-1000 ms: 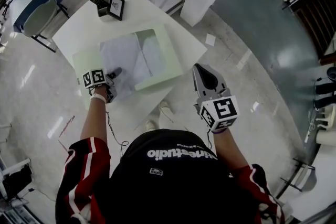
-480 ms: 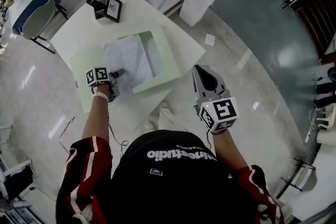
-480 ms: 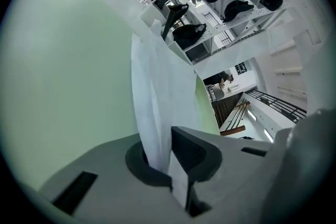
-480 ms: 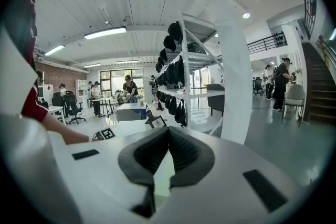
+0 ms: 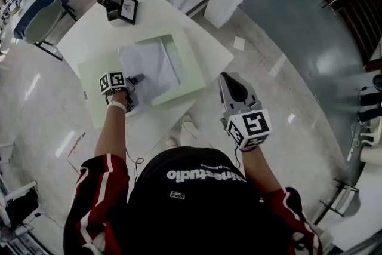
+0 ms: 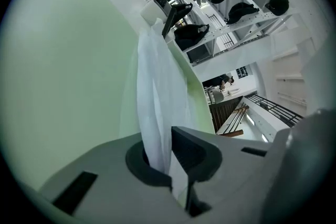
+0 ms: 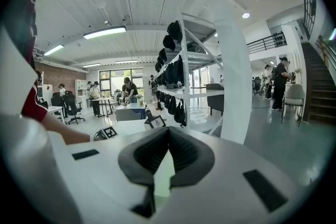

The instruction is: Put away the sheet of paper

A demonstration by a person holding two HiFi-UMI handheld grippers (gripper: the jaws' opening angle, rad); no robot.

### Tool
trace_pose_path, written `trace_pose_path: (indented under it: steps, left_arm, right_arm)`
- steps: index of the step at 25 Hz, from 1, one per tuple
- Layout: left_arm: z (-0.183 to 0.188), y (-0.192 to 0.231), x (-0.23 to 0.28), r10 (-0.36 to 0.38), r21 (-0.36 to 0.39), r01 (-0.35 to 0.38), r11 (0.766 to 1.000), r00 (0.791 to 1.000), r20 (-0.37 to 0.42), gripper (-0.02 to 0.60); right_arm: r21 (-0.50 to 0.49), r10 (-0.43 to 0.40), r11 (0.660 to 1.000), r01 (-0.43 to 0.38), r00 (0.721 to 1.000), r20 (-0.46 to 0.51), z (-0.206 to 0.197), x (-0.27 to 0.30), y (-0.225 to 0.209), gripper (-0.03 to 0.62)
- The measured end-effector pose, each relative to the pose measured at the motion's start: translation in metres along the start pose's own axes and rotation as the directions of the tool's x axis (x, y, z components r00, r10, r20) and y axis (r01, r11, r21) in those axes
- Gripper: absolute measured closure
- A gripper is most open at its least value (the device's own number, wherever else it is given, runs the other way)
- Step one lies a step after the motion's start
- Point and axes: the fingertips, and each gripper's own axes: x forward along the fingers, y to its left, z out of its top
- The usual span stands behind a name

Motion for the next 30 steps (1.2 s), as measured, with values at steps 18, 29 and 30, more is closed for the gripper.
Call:
trace_pose_path:
  steps: [18,29,30]
  left_arm:
    - [-0.011,-0.046,0.050,0.044,0.199,-0.034,0.979,0.998,-0.047,0.575]
    - [-0.013,-0.067,0.071,0.109,0.349,-0.089,0.933,0.993,-0.037,0.575]
    - [-0.013,-0.068,0.071,0.108,0.356,-0.089,0.930,0.993,-0.036,0.575]
  right_arm:
    - [0.017,-0.019,1.000,0.018,1.000,0.003,0.000,-0.006,-0.010,0.602]
    - [0.025,-0.032,0.999,0.032,0.999,0.005,-0.001,-0.016,-0.021,0.602]
    - [0.026,-0.033,0.999,0.033,0.999,0.005,-0.001,-0.016,-0.022,0.602]
